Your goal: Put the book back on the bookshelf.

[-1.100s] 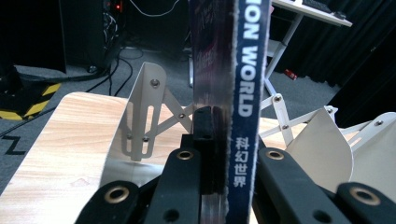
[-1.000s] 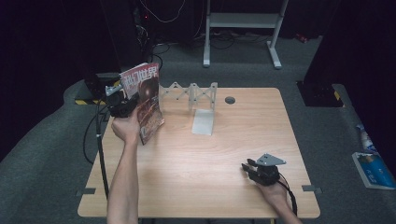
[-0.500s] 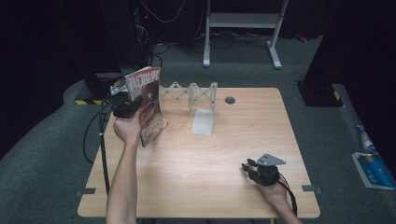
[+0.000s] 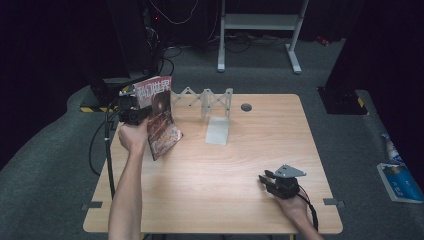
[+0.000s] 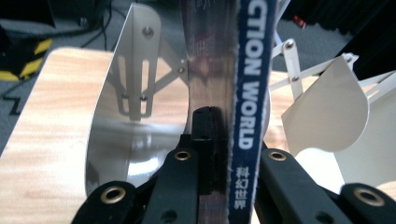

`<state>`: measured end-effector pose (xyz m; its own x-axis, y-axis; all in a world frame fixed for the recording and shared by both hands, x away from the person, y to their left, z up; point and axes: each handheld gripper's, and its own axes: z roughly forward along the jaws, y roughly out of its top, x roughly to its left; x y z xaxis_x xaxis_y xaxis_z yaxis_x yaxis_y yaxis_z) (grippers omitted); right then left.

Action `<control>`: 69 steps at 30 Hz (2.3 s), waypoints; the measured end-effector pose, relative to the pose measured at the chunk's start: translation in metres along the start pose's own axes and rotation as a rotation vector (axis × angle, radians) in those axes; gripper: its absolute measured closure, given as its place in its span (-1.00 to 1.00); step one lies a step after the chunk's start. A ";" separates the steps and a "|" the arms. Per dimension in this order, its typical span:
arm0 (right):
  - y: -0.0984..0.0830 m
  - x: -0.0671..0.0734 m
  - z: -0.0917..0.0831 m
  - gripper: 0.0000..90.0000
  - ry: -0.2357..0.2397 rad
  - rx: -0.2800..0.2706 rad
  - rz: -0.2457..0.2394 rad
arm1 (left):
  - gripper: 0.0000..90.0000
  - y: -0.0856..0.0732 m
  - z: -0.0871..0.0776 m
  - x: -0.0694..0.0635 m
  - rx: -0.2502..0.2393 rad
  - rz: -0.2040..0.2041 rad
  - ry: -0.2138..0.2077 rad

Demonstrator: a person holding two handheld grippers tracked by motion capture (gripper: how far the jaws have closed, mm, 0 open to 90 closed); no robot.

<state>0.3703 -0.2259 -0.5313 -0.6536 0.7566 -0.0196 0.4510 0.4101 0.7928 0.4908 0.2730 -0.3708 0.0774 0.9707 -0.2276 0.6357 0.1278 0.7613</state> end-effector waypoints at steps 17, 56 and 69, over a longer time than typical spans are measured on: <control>0.000 0.000 0.000 0.42 -0.001 0.000 -0.002 | 0.85 0.013 0.000 0.006 0.180 -0.038 -0.022; 0.000 0.000 0.000 0.42 -0.004 -0.001 0.000 | 0.86 -0.020 -0.003 0.006 -0.302 -0.003 -0.010; 0.000 0.000 0.000 0.42 -0.004 -0.001 0.000 | 0.85 -0.033 0.001 0.011 -0.296 0.074 -0.020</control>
<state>0.3704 -0.2257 -0.5314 -0.6515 0.7584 -0.0219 0.4505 0.4099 0.7931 0.4713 0.2792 -0.3990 0.1323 0.9756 -0.1752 0.3764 0.1140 0.9194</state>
